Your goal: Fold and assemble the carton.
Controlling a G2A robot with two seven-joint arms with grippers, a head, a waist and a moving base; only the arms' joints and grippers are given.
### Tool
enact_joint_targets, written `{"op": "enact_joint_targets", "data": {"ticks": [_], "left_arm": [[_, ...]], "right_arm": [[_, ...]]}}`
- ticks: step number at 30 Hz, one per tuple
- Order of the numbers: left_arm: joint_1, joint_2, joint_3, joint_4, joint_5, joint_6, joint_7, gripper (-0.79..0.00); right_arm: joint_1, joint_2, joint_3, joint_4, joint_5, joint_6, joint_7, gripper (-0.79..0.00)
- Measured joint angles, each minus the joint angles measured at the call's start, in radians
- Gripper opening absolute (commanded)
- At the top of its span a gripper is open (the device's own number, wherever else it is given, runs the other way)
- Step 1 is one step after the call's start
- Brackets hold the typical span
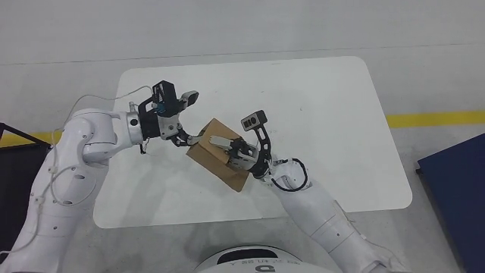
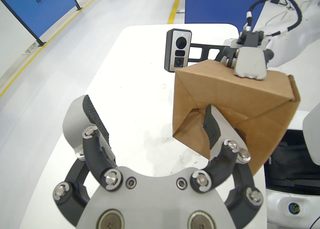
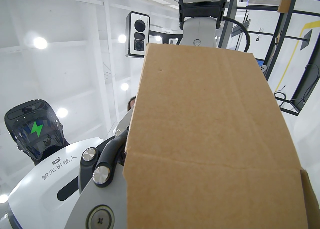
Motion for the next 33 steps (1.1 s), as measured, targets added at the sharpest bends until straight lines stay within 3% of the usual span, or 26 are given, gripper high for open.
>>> {"op": "enact_joint_targets", "data": {"ticks": [6, 16, 33], "left_arm": [[-0.010, 0.006, 0.028, -0.001, -0.008, 0.000, 0.001, 0.000], [-0.007, 0.022, 0.007, 0.006, -0.017, 0.000, 0.012, 0.000], [0.008, 0.041, 0.024, -0.002, -0.020, 0.000, 0.002, 0.000]], "right_arm": [[0.001, 0.001, -0.003, 0.002, 0.004, -0.004, 0.001, -0.785], [-0.011, 0.015, 0.036, 0.007, -0.003, 0.009, 0.022, -0.785], [-0.075, 0.055, 0.105, -0.120, -0.124, 0.097, 0.019, -0.785]]}}
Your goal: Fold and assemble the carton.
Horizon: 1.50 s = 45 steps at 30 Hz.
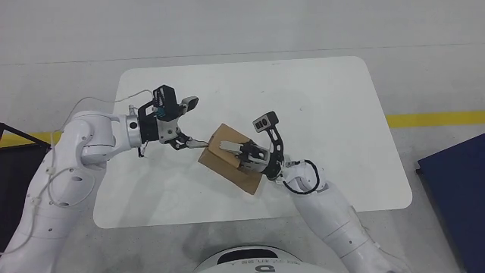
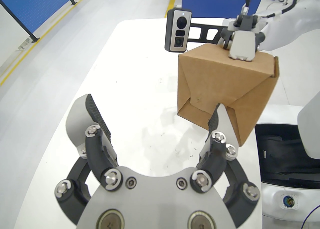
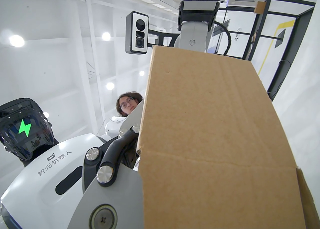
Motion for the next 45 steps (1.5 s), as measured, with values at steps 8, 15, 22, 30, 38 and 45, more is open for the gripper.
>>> {"op": "enact_joint_targets", "data": {"ticks": [8, 15, 22, 30, 38, 45], "left_arm": [[-0.008, 0.002, 0.032, 0.003, 0.009, 0.000, -0.009, 0.000], [-0.010, 0.004, 0.052, -0.007, 0.005, 0.000, -0.002, 0.000], [-0.010, 0.006, 0.048, -0.004, 0.003, 0.003, 0.005, 0.000], [0.004, 0.009, 0.039, -0.009, 0.004, 0.009, 0.011, 0.000], [0.036, 0.021, -0.042, 0.002, 0.017, 0.025, 0.024, 0.000], [0.087, 0.031, -0.112, -0.009, 0.014, 0.039, 0.055, 0.000]], "right_arm": [[-0.008, 0.007, -0.014, -0.043, -0.023, 0.032, -0.004, -0.785], [-0.009, 0.012, -0.025, -0.054, -0.027, 0.040, -0.006, -0.785], [-0.004, 0.016, -0.033, -0.054, -0.026, 0.043, -0.009, -0.785], [0.006, 0.020, -0.037, -0.049, -0.016, 0.043, -0.009, -0.785], [0.012, 0.024, -0.037, -0.043, -0.009, 0.041, -0.014, -0.785], [0.015, 0.029, -0.036, -0.042, -0.030, 0.041, -0.028, -0.785]]}}
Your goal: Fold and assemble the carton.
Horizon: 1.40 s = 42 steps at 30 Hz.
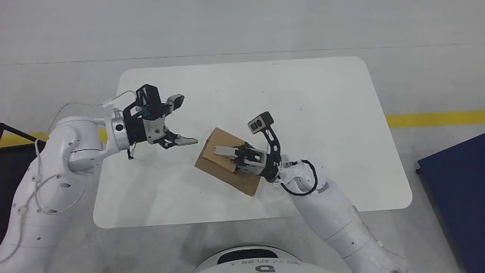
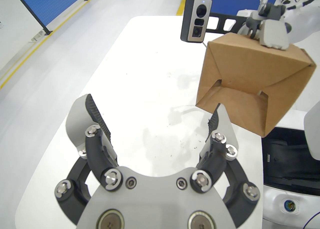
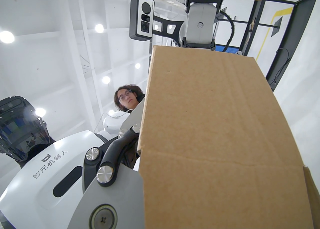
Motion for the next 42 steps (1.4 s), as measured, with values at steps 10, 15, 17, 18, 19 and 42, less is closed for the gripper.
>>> {"op": "enact_joint_targets", "data": {"ticks": [10, 15, 17, 18, 19, 42], "left_arm": [[0.078, 0.009, -0.124, 0.038, 0.041, 0.082, 0.068, 0.000], [0.116, 0.005, -0.157, 0.041, 0.075, 0.150, 0.142, 0.000], [0.127, 0.002, -0.150, 0.041, 0.083, 0.166, 0.166, 0.000], [0.130, 0.001, -0.145, 0.041, 0.088, 0.171, 0.172, 0.000], [0.133, 0.000, -0.139, 0.041, 0.092, 0.176, 0.178, 0.000], [0.151, -0.025, -0.045, 0.058, 0.149, 0.205, 0.258, 0.000]], "right_arm": [[-0.036, 0.057, 0.116, -0.115, -0.325, 0.239, 0.016, -0.785], [-0.077, 0.086, 0.189, -0.236, -0.423, 0.383, 0.055, -0.299], [-0.081, 0.094, 0.209, -0.251, -0.444, 0.418, 0.070, -0.369], [-0.081, 0.097, 0.212, -0.254, -0.458, 0.434, 0.074, -0.388], [-0.080, 0.100, 0.213, -0.254, -0.475, 0.452, 0.079, -0.428], [0.148, 0.119, -0.040, -0.264, -0.961, 0.875, 0.174, -0.379]]}}
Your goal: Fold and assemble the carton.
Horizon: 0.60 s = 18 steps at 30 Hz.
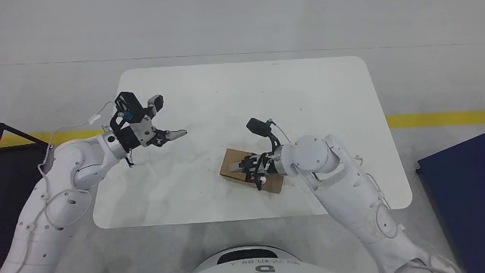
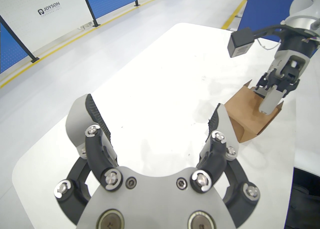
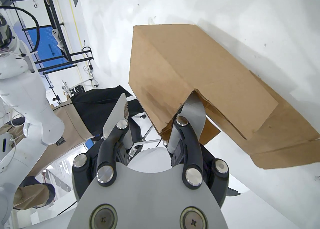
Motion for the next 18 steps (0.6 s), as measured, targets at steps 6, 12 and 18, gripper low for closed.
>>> {"op": "enact_joint_targets", "data": {"ticks": [6, 12, 18], "left_arm": [[0.002, -0.008, 0.029, -0.001, 0.007, 0.014, 0.021, 0.000], [0.017, -0.009, 0.019, 0.022, 0.013, 0.019, 0.038, 0.000], [0.013, -0.010, 0.004, 0.033, 0.013, 0.009, 0.031, 0.000]], "right_arm": [[0.015, -0.010, -0.006, 0.034, 0.086, 0.005, -0.066, -0.413], [-0.079, 0.000, 0.079, 0.041, 0.231, -0.111, -0.152, -0.785], [-0.126, 0.014, 0.107, 0.008, 0.267, -0.168, -0.135, -0.785]]}}
